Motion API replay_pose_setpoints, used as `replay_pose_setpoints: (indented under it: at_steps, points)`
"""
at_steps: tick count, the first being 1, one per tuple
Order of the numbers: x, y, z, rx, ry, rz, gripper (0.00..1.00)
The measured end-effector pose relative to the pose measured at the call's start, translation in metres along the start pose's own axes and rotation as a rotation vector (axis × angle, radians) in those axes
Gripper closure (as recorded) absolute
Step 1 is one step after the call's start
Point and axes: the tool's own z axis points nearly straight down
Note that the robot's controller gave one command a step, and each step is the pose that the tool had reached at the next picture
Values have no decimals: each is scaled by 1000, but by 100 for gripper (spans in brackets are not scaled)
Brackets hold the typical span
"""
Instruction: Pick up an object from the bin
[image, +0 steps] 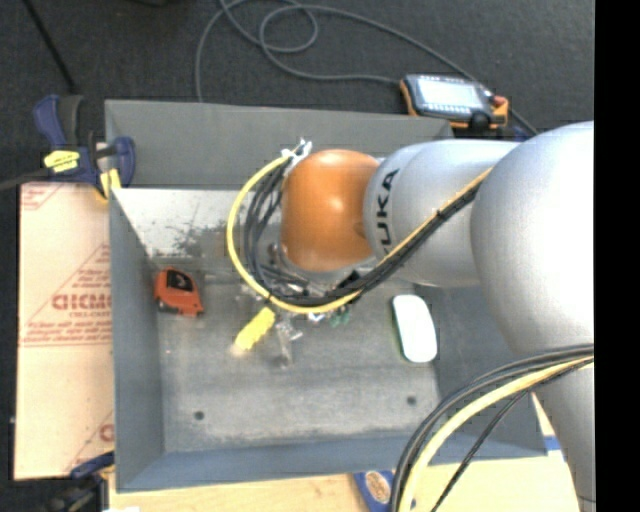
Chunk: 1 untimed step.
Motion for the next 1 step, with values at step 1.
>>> replay_pose_setpoints:
  at_steps: [1]
  points:
    - [-8, -3, 13, 2, -3, -389, 100]
